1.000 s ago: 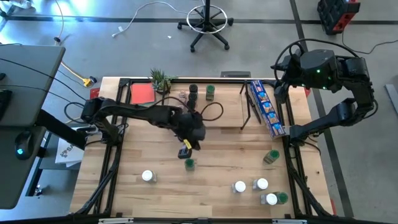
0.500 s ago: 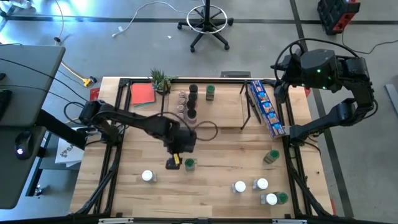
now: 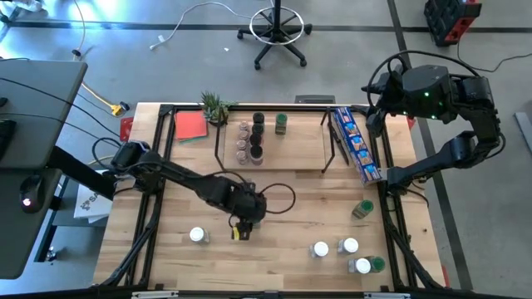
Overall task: Shelf spices
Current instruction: Put the green seasoning bottle aligned with the other green seasoning bottle on the shelf
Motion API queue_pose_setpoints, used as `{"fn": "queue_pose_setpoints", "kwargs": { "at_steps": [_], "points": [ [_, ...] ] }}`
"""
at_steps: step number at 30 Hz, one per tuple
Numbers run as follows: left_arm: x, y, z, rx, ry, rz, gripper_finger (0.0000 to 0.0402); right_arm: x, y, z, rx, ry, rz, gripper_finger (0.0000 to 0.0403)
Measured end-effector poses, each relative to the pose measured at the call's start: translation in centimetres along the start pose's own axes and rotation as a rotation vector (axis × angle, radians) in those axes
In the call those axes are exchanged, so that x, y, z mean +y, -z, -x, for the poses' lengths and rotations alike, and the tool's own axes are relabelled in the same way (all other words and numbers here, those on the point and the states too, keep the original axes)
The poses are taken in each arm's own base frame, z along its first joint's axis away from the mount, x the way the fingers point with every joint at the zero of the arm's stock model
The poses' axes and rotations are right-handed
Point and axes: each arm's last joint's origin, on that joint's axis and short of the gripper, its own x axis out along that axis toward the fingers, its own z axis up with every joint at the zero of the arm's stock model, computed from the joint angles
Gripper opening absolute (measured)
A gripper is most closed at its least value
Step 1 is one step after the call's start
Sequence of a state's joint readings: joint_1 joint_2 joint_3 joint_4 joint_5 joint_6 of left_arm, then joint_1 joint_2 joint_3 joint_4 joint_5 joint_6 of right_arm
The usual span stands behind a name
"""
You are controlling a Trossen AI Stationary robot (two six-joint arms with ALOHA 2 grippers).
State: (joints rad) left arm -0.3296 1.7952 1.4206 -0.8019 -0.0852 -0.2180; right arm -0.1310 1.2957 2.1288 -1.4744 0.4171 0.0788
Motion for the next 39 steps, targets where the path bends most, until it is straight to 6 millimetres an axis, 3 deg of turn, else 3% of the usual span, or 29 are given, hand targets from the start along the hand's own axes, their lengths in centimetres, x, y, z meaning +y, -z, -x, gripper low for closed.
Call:
{"fn": "queue_pose_setpoints", "kwargs": {
  "at_steps": [14, 17, 21, 26, 33, 37, 39],
  "points": [
    [0.0, 0.8, -2.1, -0.056, 0.015, 0.071, 0.0279, 0.0, -0.1, 0.0, -0.005, -0.002, -0.001, 0.0268],
    [0.0, 0.9, -2.1, -0.053, 0.020, 0.073, 0.0257, 0.0, -0.1, 0.0, -0.005, -0.002, 0.005, 0.0268],
    [-0.1, 0.9, -2.1, -0.051, 0.030, 0.071, 0.0199, 0.0, -0.1, 0.0, -0.005, 0.001, 0.005, 0.0268],
    [0.5, 0.3, -0.7, -0.020, 0.074, 0.054, 0.0195, 0.0, -0.1, 0.0, -0.006, 0.002, 0.005, 0.0268],
    [5.2, -3.9, 5.0, -0.164, 0.029, 0.014, 0.0195, 0.0, -0.4, 0.0, -0.044, 0.001, 0.020, 0.0268],
    [9.7, -6.7, 7.5, -0.326, -0.079, 0.061, 0.0195, 0.0, -0.8, 0.1, -0.078, 0.001, 0.026, 0.0268],
    [12.4, -7.5, 7.5, -0.351, -0.124, 0.101, 0.0195, 0.0, -0.9, 0.0, -0.089, 0.001, 0.020, 0.0268]
  ]
}}
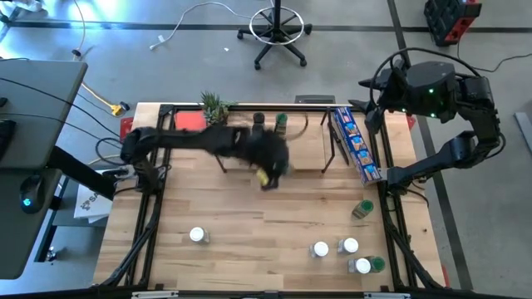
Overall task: Shelf spices
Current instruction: Put the green seasoning bottle aligned with the other green seasoning bottle on the shelf
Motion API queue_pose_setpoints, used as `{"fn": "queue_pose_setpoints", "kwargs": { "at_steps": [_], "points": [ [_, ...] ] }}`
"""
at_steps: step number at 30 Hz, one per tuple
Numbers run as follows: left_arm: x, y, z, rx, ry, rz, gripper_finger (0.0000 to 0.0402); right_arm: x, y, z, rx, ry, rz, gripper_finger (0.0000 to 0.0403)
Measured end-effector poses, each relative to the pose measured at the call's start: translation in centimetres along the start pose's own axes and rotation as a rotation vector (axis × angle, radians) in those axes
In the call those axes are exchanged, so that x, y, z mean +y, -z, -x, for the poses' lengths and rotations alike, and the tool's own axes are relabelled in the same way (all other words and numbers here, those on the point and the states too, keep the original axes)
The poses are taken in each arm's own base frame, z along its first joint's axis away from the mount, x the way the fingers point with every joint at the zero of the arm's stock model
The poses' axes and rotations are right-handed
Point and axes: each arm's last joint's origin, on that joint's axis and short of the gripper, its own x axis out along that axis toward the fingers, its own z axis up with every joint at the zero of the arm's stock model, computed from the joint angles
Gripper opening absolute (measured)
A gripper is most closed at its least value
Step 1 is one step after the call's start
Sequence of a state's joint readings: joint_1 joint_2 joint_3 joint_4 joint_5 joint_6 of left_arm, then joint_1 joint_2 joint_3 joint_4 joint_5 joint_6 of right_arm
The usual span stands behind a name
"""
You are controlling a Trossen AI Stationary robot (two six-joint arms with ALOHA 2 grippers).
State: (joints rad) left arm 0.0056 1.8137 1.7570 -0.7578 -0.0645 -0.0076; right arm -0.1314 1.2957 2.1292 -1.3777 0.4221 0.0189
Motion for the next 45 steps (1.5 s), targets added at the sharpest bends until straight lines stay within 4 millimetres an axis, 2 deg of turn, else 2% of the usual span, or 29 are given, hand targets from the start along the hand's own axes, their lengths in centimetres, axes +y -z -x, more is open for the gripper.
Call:
{"fn": "queue_pose_setpoints", "kwargs": {
  "at_steps": [3, 7, 10, 13, 22, 27, 30, 38, 45],
  "points": [
    [3.8, -0.6, -1.5, 0.015, -0.051, 0.042, 0.0195, 0.0, -0.1, 0.0, -0.010, 0.000, -0.007, 0.0268],
    [8.3, -0.1, -3.5, 0.090, -0.080, 0.045, 0.0195, 0.0, -0.1, 0.0, -0.014, 0.000, -0.013, 0.0268],
    [10.6, 0.7, -4.9, 0.150, -0.103, 0.018, 0.0195, 0.0, -0.1, 0.0, -0.014, -0.001, -0.033, 0.0268],
    [11.9, 1.1, -5.6, 0.165, -0.089, -0.013, 0.0195, 0.0, -0.1, 0.0, -0.014, -0.001, -0.041, 0.0268],
    [12.8, 1.7, -6.6, 0.193, -0.059, -0.159, 0.0196, 0.0, -0.1, 0.0, -0.014, -0.001, -0.039, 0.0268],
    [12.5, 1.9, -7.5, 0.231, -0.122, -0.220, 0.0244, 0.0, -0.1, 0.0, -0.014, -0.002, -0.034, 0.0268],
    [12.3, 1.9, -7.6, 0.239, -0.123, -0.259, 0.0256, 0.0, -0.1, 0.0, -0.013, -0.001, -0.035, 0.0268],
    [12.3, 2.0, -7.9, 0.262, -0.166, -0.298, 0.0257, 0.0, -0.1, 0.0, -0.013, -0.002, -0.033, 0.0268],
    [12.5, 2.0, -7.8, 0.296, -0.206, -0.429, 0.0258, 0.0, -0.1, 0.0, -0.013, -0.001, -0.036, 0.0268]
  ]
}}
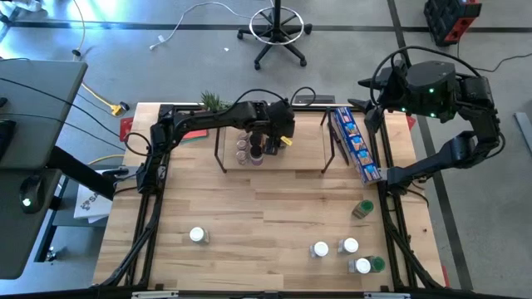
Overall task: Shelf spices
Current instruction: Put the green seasoning bottle aligned with the other green seasoning bottle on the shelf, then put the green seasoning bottle aligned with the other green seasoning bottles on the shelf
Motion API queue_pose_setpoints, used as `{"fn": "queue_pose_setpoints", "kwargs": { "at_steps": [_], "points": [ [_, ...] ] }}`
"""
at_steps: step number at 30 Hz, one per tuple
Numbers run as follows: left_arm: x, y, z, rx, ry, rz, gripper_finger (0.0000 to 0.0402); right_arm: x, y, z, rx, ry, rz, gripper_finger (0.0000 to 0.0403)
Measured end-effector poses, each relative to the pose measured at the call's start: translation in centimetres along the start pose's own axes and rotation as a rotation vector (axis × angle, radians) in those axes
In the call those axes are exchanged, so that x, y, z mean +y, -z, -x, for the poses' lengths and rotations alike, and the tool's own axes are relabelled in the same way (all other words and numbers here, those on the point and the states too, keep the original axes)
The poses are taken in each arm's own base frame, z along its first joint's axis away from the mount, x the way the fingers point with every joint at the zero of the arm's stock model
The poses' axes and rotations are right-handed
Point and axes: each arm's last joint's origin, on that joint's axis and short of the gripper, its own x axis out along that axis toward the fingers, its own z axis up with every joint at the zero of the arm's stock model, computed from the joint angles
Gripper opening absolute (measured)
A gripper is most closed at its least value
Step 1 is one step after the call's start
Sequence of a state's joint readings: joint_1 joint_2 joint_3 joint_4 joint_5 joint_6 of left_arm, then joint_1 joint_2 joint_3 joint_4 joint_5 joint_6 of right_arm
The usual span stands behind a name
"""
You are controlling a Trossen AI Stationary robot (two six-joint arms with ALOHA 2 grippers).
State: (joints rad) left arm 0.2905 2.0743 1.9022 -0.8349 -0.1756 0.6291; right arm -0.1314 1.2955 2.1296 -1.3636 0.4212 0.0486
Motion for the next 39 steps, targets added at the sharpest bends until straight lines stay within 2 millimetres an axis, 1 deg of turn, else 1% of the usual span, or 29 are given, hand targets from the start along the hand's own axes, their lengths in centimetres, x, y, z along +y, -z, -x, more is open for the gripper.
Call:
{"fn": "queue_pose_setpoints", "kwargs": {
  "at_steps": [6, 11, 18, 23, 25, 27, 29, 30, 32, 34, 35, 37, 38, 39],
  "points": [
    [0.0, 0.0, 0.0, 0.044, -0.062, -0.033, 0.0258, 0.0, 0.0, 0.0, 0.000, 0.000, -0.003, 0.0268],
    [0.2, -0.1, 0.0, 0.046, -0.087, -0.029, 0.0258, 0.0, 0.0, 0.0, 0.001, 0.000, -0.006, 0.0268],
    [0.0, -0.3, 0.1, 0.033, -0.092, 0.054, 0.0258, 0.0, 0.0, 0.0, 0.001, 0.000, -0.007, 0.0268],
    [-0.8, -0.8, 0.4, 0.045, -0.123, 0.065, 0.0259, 0.0, 0.0, 0.0, 0.001, -0.002, -0.014, 0.0268],
    [-1.1, -1.0, 1.0, 0.044, -0.131, 0.096, 0.0259, 0.1, 0.0, 0.1, 0.004, -0.041, -0.043, 0.0268],
    [-1.3, -1.2, 2.3, 0.022, -0.134, 0.156, 0.0259, 0.5, 0.1, 0.8, 0.003, -0.177, -0.078, 0.0268],
    [-1.3, -1.3, 3.9, -0.003, -0.137, 0.226, 0.0259, 0.8, 0.4, 1.9, 0.025, -0.338, -0.127, 0.0268],
    [-1.3, -1.4, 4.7, -0.017, -0.141, 0.263, 0.0259, 1.0, 0.8, 2.4, 0.064, -0.403, -0.149, 0.0268],
    [-1.3, -1.5, 6.2, -0.052, -0.152, 0.333, 0.0259, 1.3, 2.0, 2.9, 0.191, -0.467, -0.174, 0.0268],
    [-1.4, -1.6, 7.6, -0.084, -0.167, 0.399, 0.0259, 2.1, 2.9, 2.4, 0.286, -0.503, -0.191, 0.0268],
    [-1.5, -1.7, 8.2, -0.098, -0.175, 0.436, 0.0259, 2.6, 3.5, 2.3, 0.311, -0.557, -0.192, 0.0268],
    [-1.6, -1.8, 9.1, -0.123, -0.192, 0.508, 0.0259, 4.1, 4.7, 1.3, 0.372, -0.643, -0.177, 0.0268],
    [-1.7, -1.9, 9.5, -0.135, -0.200, 0.544, 0.0259, 4.8, 5.7, 0.7, 0.432, -0.653, -0.158, 0.0268],
    [-1.7, -1.9, 9.8, -0.143, -0.200, 0.576, 0.0259, 5.4, 7.3, 0.2, 0.523, -0.630, -0.132, 0.0268]
  ]
}}
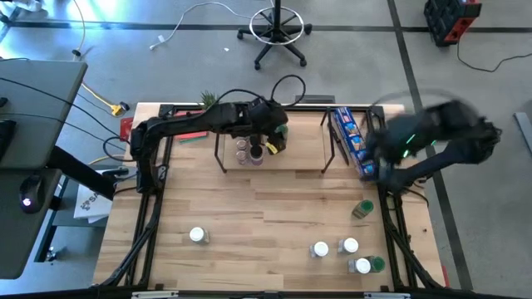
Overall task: Shelf spices
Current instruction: Put the green seasoning bottle aligned with the other green seasoning bottles on the shelf
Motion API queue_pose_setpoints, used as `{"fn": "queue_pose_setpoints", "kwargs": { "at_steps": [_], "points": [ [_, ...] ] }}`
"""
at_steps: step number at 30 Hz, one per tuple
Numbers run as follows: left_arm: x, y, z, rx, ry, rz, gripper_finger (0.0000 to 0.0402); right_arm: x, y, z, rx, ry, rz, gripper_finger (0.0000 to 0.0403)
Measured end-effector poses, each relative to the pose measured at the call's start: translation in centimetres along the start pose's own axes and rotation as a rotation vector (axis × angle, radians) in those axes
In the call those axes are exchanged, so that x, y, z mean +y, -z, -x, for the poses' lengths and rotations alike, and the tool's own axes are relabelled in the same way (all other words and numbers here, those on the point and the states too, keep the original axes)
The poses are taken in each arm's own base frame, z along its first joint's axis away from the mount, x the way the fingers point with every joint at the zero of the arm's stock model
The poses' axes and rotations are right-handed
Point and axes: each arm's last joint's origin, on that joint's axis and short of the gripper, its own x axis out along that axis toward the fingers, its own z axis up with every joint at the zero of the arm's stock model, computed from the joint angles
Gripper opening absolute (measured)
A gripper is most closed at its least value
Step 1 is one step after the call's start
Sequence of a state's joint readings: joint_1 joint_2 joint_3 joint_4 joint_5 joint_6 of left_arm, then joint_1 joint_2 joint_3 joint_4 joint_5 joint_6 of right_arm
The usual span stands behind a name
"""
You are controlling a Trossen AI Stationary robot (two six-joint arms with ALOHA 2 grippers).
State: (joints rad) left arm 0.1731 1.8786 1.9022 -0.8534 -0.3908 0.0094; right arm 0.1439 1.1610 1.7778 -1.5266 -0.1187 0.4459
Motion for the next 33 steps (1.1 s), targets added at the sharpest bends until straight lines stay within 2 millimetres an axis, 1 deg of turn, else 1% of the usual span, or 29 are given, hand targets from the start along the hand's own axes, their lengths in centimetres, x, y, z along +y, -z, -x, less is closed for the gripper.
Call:
{"fn": "queue_pose_setpoints", "kwargs": {
  "at_steps": [1, 2, 5, 7, 9, 11, 13, 16, 18, 23, 33],
  "points": [
    [-0.2, 0.0, 0.1, 0.000, 0.004, 0.024, 0.0259, -0.5, 1.3, -1.5, 0.103, 0.053, -0.023, 0.0268],
    [-0.4, 0.0, 0.2, -0.001, 0.008, 0.045, 0.0259, -1.0, 2.5, -2.7, 0.170, 0.098, -0.052, 0.0268],
    [-1.4, 0.2, 0.4, 0.010, 0.026, 0.072, 0.0259, -2.2, 5.4, -6.0, 0.266, 0.149, -0.182, 0.0268],
    [-2.0, 0.2, 0.6, 0.007, 0.045, 0.078, 0.0259, -2.9, 6.9, -8.0, 0.341, 0.164, -0.279, 0.0268],
    [-2.6, 0.2, 0.9, 0.006, 0.059, 0.083, 0.0259, -3.6, 8.3, -9.5, 0.422, 0.198, -0.361, 0.0268],
    [-3.2, 0.2, 1.1, 0.002, 0.069, 0.075, 0.0259, -4.1, 9.5, -10.9, 0.478, 0.257, -0.420, 0.0268],
    [-3.5, 0.2, 1.3, 0.000, 0.075, 0.068, 0.0259, -4.3, 10.2, -12.4, 0.495, 0.297, -0.475, 0.0268],
    [-3.8, 0.3, 1.4, 0.000, 0.083, 0.062, 0.0259, -4.3, 11.0, -14.4, 0.496, 0.310, -0.506, 0.0268],
    [-3.9, 0.3, 1.4, 0.002, 0.102, 0.062, 0.0259, -4.4, 11.6, -15.4, 0.521, 0.371, -0.522, 0.0268],
    [-4.3, 0.4, 1.5, 0.023, 0.175, 0.092, 0.0259, -4.2, 12.4, -16.6, 0.536, 0.492, -0.550, 0.0268],
    [-4.6, 0.7, 1.6, 0.047, 0.189, 0.098, 0.0259, -2.5, 12.6, -18.8, 0.536, 0.503, -0.486, 0.0268]
  ]
}}
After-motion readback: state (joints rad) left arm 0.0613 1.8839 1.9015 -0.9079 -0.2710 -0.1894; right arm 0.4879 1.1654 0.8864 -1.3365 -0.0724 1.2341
